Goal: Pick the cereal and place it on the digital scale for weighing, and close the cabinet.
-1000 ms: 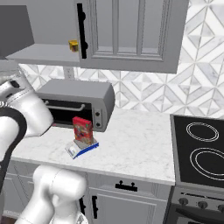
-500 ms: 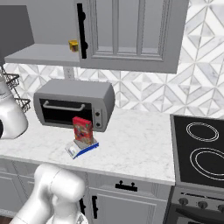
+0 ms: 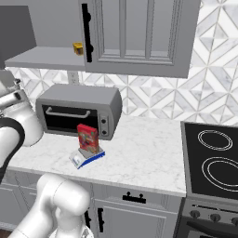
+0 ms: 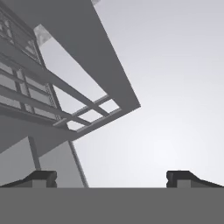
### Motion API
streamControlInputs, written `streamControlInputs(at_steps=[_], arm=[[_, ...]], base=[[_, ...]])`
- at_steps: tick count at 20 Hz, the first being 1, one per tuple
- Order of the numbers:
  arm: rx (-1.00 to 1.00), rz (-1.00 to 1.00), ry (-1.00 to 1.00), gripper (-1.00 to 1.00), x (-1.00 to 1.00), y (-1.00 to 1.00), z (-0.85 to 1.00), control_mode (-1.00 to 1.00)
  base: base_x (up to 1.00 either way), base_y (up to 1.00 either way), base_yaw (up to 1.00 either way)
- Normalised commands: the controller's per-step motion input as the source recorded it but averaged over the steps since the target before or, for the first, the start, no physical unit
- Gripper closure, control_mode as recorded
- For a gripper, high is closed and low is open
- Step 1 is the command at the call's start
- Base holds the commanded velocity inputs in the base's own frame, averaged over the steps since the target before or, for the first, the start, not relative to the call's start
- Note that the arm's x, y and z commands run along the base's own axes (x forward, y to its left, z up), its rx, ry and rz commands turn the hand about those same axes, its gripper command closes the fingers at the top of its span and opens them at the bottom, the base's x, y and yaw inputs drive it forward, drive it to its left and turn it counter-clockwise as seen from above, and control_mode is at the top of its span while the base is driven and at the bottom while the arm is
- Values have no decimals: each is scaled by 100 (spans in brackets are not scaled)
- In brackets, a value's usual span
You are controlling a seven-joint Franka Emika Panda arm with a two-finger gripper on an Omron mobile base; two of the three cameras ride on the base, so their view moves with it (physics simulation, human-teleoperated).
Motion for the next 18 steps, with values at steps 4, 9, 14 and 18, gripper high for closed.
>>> streamControlInputs(at_steps=[4,9,14,18], arm=[[12,10,0,-100,3,48,-78,-100],[2,1,-1,-100,4,93,-68,-100],[-2,0,-4,-100,8,100,-51,-100],[-1,0,-4,-100,14,100,-53,-100]], base=[[0,0,0],[0,0,0],[0,0,0],[0,0,0]])
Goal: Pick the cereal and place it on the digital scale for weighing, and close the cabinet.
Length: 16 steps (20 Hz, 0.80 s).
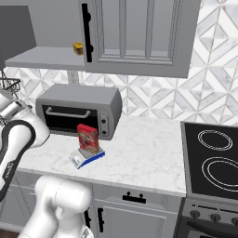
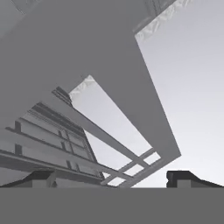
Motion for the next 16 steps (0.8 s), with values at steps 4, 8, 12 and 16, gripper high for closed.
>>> streamControlInputs(at_steps=[4,8,12,16], arm=[[0,0,-9,-100,2,63,-64,-100],[0,-2,-21,-100,0,79,-63,-100],[0,-15,-26,-100,8,93,-54,-100],[0,-20,-15,-100,9,75,-57,-100]], base=[[0,0,0],[0,0,0],[0,0,0],[0,0,0]])
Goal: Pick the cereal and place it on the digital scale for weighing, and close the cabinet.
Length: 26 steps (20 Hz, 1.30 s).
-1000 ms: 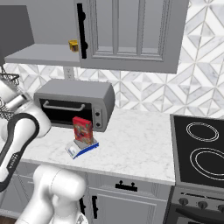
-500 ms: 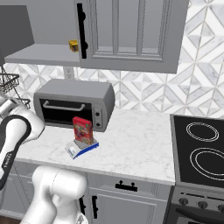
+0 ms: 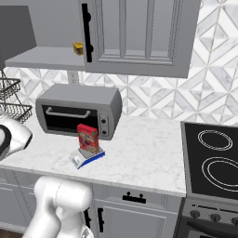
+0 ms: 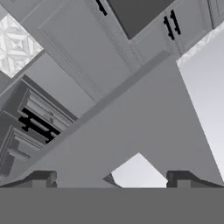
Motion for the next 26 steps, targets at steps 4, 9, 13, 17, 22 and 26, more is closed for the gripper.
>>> streamControlInputs(at_steps=[4,9,13,17,22,26], arm=[[-1,-18,-21,-100,5,42,-64,-100],[5,-12,-29,-100,2,53,-64,-100],[13,-10,-30,-100,5,79,-57,-100],[7,-13,-25,-100,29,81,-53,-100],[8,-17,-23,-100,42,65,-45,-100],[14,-19,-24,-100,35,47,-68,-100]], base=[[0,0,0],[0,0,0],[0,0,0],[0,0,0],[0,0,0],[0,0,0]])
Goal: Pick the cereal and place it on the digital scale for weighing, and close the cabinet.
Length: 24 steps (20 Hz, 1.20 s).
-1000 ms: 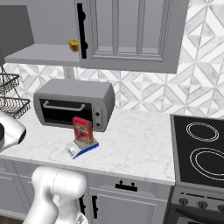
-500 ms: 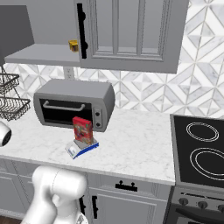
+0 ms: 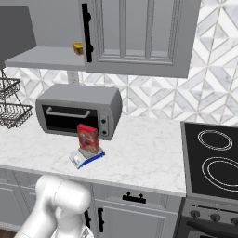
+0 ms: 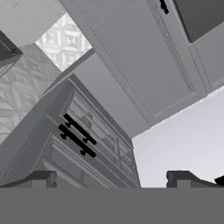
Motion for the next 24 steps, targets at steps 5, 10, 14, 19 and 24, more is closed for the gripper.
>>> streamControlInputs(at_steps=[5,10,14,19,24], arm=[[11,-20,-31,-100,35,43,-62,-100],[16,-17,-27,-100,40,52,-5,-100],[26,-14,-17,-100,52,62,-75,-100],[15,-10,-14,-100,7,17,-98,-100],[7,0,-11,-100,-51,-27,-66,-100]], base=[[0,0,0],[0,0,0],[0,0,0],[0,0,0],[0,0,0]])
